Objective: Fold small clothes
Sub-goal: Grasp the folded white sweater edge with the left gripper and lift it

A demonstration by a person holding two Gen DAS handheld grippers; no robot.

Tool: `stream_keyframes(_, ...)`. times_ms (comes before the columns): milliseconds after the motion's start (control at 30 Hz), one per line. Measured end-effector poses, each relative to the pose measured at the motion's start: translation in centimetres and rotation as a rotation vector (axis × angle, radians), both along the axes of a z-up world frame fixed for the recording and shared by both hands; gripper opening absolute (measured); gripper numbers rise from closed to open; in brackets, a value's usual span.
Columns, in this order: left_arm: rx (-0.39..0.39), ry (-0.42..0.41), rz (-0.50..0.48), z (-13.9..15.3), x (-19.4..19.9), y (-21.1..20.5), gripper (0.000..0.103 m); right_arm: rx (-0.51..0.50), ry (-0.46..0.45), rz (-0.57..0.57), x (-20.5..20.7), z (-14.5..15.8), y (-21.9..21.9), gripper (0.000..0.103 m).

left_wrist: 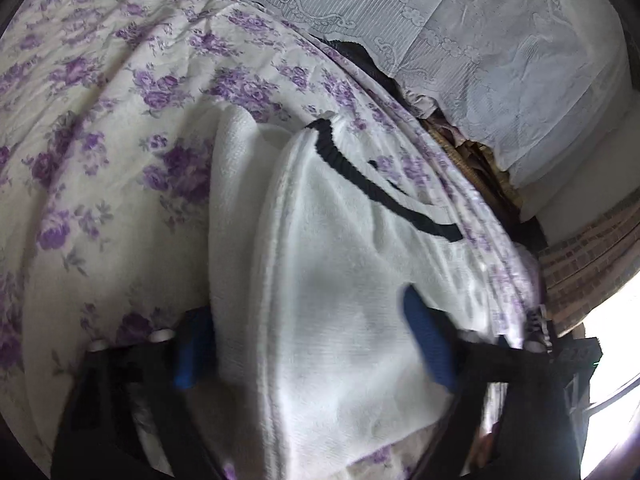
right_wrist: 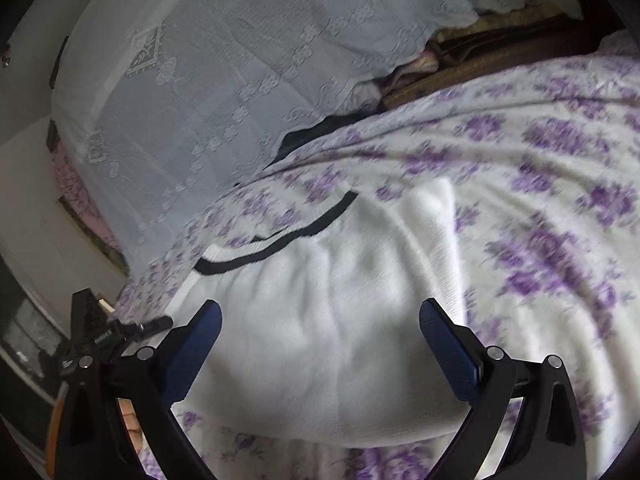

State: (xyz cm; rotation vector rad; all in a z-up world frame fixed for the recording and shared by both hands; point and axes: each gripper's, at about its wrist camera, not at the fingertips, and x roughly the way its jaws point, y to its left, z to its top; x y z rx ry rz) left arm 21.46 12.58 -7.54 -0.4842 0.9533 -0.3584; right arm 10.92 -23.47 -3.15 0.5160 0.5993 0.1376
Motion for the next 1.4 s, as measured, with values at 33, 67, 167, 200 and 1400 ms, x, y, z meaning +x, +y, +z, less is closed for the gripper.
stream_keyframes(33, 0.022, -0.003, 0.007, -0.1, 0.0, 0.0, 0.056, -0.027, 0.008, -0.014, 0.2, 0.0, -0.1, 0.100)
stream_keyframes(67, 0.018, -0.009, 0.014, -0.1, -0.1, 0.3, 0.050, -0.050, 0.023, -0.024, 0.5, -0.1, -0.1, 0.100)
stream_keyframes(167, -0.021, -0.012, 0.024, -0.1, -0.3, 1.3, 0.035, -0.092, 0.064, -0.038, 1.2, -0.5, 0.0, 0.100)
stream_keyframes(200, -0.025, -0.014, 0.027, -0.1, -0.3, 1.4, 0.033, -0.099, 0.062, -0.038, 1.3, -0.4, 0.0, 0.100)
stream_keyframes(1400, 0.165, -0.112, -0.016, 4.8, -1.0, -2.7, 0.022, -0.156, 0.122, 0.096, 5.2, -1.0, 1.4, 0.099)
